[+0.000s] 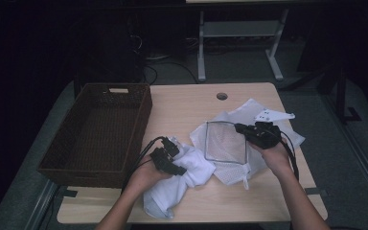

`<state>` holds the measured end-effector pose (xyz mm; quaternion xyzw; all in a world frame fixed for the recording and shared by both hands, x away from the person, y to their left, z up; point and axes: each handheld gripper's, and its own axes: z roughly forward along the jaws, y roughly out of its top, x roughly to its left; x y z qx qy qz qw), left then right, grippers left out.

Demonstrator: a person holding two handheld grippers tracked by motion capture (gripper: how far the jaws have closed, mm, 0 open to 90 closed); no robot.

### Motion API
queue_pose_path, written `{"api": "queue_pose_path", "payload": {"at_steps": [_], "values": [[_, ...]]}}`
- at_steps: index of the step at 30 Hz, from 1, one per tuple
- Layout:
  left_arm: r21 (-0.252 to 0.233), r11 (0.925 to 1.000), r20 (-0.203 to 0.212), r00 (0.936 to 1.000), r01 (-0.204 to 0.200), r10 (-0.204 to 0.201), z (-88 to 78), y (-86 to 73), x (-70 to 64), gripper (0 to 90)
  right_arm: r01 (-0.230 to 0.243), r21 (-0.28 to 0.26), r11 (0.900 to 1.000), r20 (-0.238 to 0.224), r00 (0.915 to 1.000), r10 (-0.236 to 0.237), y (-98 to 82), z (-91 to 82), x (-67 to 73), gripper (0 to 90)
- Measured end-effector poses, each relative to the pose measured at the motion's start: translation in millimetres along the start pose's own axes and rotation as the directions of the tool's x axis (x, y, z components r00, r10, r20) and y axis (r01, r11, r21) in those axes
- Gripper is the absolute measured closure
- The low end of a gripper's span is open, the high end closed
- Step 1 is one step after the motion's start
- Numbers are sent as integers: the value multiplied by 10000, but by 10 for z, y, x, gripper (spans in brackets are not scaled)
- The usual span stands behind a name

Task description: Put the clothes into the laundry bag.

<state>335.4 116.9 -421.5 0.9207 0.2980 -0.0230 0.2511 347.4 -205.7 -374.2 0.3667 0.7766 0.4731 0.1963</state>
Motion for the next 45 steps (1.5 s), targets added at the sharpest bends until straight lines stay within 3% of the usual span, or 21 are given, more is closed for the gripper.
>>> {"api": "queue_pose_path", "payload": {"at_steps": [8,18,30,37,45], "values": [[-24,10000,-3,10000,11,-11,1,-3,-6,644,-304,-846,9960,-197,9994,288,178,-152,-14,877],[-330,9984,-263,9986,-456,448,-105,-6,-83,667,-229,-389,9990,-239,9995,220,69,-55,-86,880],[-1023,9879,0,9931,-1165,1171,-531,-65,-262,667,-126,73,9999,-318,9994,129,-25,10,-94,880],[-1240,9777,-90,9854,-1697,1699,-701,51,-394,667,75,343,9994,-612,9981,-54,-77,67,-29,881],[-1356,9590,397,9658,-2488,2562,-621,306,-548,667,327,482,9983,-1008,9945,-277,-104,20,67,881]]}}
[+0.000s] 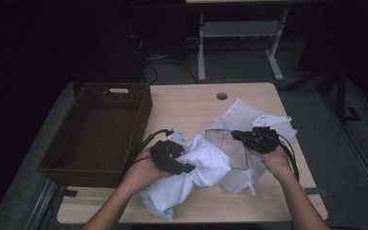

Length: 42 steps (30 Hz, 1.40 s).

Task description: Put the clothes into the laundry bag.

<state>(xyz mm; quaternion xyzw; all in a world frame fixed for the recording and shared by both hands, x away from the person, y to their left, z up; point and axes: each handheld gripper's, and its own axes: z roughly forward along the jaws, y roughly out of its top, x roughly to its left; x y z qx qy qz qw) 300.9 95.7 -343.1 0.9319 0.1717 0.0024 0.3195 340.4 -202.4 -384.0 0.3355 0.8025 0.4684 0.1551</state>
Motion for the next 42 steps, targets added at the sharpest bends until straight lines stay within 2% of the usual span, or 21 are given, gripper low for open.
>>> {"api": "queue_pose_path", "payload": {"at_steps": [5,12,15,19,25,31,38,42], "values": [[95,9992,364,9985,-400,396,161,117,-95,667,136,-44,9999,-306,9994,-138,-50,-114,60,881],[236,9960,869,9927,-861,837,398,240,-216,666,200,-33,9998,-489,9986,-202,-181,-281,91,881],[338,9942,981,9903,-1017,980,496,276,-229,666,97,-108,9999,-517,9986,-103,-191,-300,60,881],[405,9938,998,9901,-1031,986,598,301,-186,666,109,-114,9999,-575,9983,-115,-192,-292,52,880],[368,9956,894,9925,-868,832,695,316,-42,667,103,-118,9999,-577,9983,-109,-191,-291,52,881],[373,9967,726,9950,-721,693,767,323,44,667,141,-146,9998,-596,9981,-150,-179,-281,62,881],[448,9982,173,9991,-390,383,794,318,121,667,194,-238,9995,-617,9979,-208,-145,-278,86,881],[484,9988,-297,9995,-46,60,782,297,169,668,188,-303,9994,-661,9976,-208,-110,-247,107,881]]}}
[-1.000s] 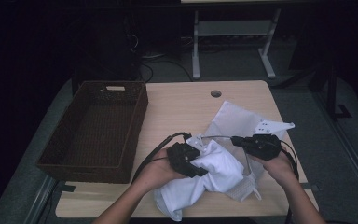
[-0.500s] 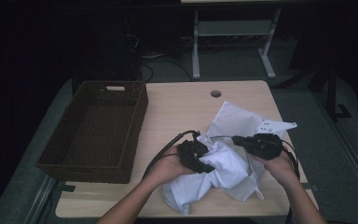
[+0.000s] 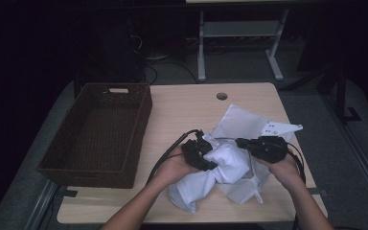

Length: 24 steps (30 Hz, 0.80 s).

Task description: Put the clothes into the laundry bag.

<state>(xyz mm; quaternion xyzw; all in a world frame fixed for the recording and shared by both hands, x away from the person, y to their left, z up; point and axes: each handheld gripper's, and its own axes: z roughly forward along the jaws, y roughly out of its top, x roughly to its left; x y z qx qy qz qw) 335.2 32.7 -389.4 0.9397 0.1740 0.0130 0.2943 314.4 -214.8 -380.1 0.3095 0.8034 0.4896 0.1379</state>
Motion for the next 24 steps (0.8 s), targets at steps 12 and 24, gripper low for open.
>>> {"api": "queue_pose_path", "payload": {"at_steps": [12,24], "values": [[-84,9984,-502,9972,558,-561,-109,-82,105,668,197,-65,9998,-338,9992,-199,189,286,116,881],[-377,9941,-1080,9886,1018,-1053,-29,74,164,668,302,-322,9990,-444,9985,-317,236,208,185,881]]}}
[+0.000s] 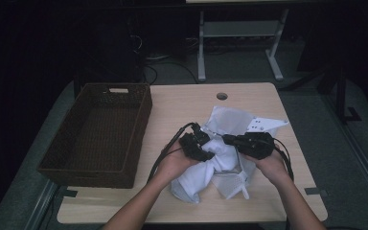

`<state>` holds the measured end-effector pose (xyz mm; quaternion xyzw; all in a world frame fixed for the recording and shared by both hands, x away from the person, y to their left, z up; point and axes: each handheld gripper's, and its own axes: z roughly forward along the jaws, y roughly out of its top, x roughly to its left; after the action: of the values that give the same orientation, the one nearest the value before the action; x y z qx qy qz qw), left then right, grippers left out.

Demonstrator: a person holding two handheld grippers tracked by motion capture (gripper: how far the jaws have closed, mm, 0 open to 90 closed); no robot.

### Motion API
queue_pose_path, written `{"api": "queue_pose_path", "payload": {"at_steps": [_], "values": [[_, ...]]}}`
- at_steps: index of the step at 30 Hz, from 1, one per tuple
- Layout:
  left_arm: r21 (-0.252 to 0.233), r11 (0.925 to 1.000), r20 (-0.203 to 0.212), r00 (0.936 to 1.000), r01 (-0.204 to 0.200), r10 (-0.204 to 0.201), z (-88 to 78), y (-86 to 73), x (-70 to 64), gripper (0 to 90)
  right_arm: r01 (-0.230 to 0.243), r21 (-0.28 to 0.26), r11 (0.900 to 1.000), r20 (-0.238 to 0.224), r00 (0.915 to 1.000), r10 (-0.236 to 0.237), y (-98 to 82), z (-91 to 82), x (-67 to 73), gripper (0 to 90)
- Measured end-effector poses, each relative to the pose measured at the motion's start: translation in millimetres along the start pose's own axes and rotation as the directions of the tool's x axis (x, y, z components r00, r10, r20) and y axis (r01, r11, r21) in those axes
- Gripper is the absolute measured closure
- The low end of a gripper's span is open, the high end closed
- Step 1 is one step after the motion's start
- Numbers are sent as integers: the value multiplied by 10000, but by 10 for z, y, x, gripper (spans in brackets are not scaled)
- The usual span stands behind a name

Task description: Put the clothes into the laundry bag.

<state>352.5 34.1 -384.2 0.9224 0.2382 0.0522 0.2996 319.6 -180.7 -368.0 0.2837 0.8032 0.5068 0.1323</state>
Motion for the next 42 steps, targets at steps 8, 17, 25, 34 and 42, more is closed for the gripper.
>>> {"api": "queue_pose_path", "payload": {"at_steps": [8,17,25,34,42], "values": [[134,9996,-492,9985,247,-240,8,-29,62,668,123,249,9996,-129,9998,-120,-19,83,51,881],[-89,9993,116,9993,-366,367,78,73,-152,667,97,190,9998,-59,9999,-96,-13,81,52,881],[-332,9994,-29,9999,138,-139,234,108,-78,658,-112,244,9996,96,9999,110,-76,60,-6,881],[-939,9939,417,9977,571,-534,304,81,-40,526,-342,464,9983,367,9988,325,-161,82,-80,881],[-1469,9881,474,9981,454,-388,29,-33,-31,337,-325,510,9982,385,9988,306,-178,91,-85,881]]}}
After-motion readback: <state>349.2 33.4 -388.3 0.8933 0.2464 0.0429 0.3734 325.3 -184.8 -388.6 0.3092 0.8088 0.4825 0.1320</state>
